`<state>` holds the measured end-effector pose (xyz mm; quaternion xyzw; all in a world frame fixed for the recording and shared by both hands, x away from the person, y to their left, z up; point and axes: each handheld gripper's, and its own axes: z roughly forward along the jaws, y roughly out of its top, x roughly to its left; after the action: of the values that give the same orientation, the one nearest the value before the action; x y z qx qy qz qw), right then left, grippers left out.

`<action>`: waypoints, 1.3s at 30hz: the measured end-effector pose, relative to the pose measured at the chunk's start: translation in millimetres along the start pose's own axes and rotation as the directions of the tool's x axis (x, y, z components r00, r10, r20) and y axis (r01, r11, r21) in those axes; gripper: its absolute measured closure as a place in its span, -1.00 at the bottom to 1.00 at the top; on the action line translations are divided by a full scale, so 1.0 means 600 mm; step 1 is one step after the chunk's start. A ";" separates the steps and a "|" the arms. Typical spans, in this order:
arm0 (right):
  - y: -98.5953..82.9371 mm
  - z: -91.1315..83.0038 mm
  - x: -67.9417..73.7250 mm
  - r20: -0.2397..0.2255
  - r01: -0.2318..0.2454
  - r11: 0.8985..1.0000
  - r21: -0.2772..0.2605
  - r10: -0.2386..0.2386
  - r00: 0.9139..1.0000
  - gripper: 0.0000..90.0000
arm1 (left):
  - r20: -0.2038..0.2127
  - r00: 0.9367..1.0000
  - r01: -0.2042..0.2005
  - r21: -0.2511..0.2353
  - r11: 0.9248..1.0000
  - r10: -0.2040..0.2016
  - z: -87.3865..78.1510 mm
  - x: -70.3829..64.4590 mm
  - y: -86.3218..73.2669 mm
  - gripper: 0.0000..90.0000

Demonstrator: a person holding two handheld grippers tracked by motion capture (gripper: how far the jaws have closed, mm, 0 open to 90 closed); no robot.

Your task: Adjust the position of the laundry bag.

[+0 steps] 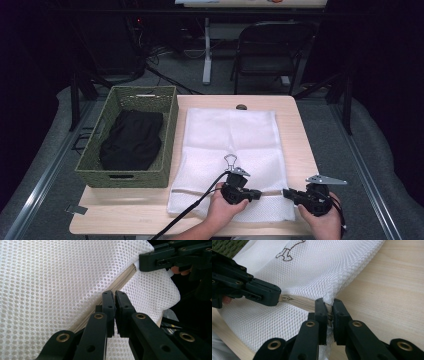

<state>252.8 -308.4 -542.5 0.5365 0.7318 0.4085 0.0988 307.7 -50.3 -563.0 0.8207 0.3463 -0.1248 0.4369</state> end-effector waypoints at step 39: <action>-0.002 0.002 -0.005 0.062 0.015 1.000 0.020 -0.017 0.998 0.87 | -0.092 0.996 0.015 0.008 1.000 -0.014 -0.058 0.027 -0.029 0.94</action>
<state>253.6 -310.6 -545.1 0.5439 0.7365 0.3839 0.1195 304.3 -8.4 -561.8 0.8250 0.3714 -0.0915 0.4160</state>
